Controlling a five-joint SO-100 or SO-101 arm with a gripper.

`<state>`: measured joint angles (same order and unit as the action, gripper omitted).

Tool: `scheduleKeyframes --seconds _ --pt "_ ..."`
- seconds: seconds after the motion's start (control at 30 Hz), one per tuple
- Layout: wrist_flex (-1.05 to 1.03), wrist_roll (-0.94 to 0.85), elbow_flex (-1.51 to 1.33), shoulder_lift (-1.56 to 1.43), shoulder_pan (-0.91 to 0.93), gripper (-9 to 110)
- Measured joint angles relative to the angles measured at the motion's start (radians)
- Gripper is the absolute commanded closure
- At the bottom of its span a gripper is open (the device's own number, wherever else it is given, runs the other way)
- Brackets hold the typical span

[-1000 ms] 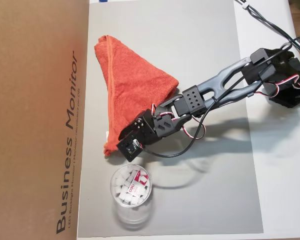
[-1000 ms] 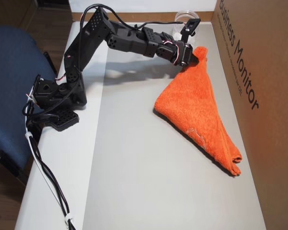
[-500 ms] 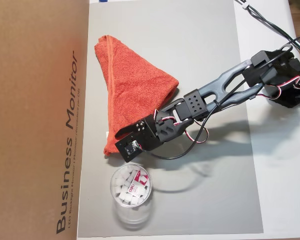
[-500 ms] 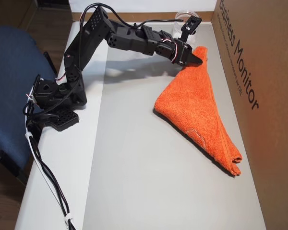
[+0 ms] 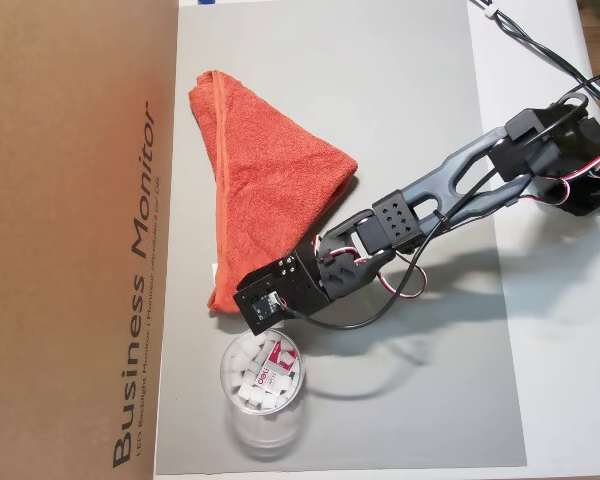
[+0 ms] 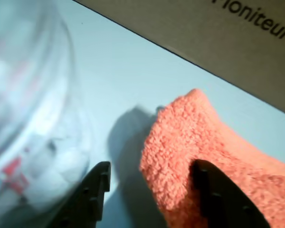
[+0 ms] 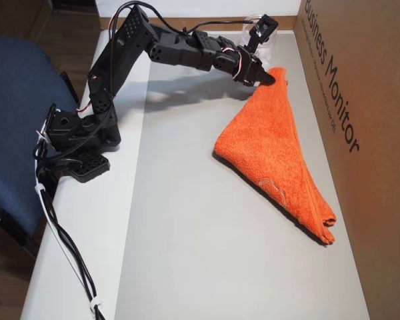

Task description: Fold the blanket.

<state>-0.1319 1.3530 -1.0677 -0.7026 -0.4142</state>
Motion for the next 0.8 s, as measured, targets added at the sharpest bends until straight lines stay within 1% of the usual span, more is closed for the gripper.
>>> scheduleKeyframes --seconds 0.13,0.4,0.63,0.8 --pt "0.000 0.075 0.000 0.000 -0.014 90" --pt "0.000 0.173 0.000 0.000 -0.017 91" --pt "0.000 0.370 0.000 0.000 -0.026 91" --pt "-0.002 0.408 -0.058 -0.060 -0.029 91"
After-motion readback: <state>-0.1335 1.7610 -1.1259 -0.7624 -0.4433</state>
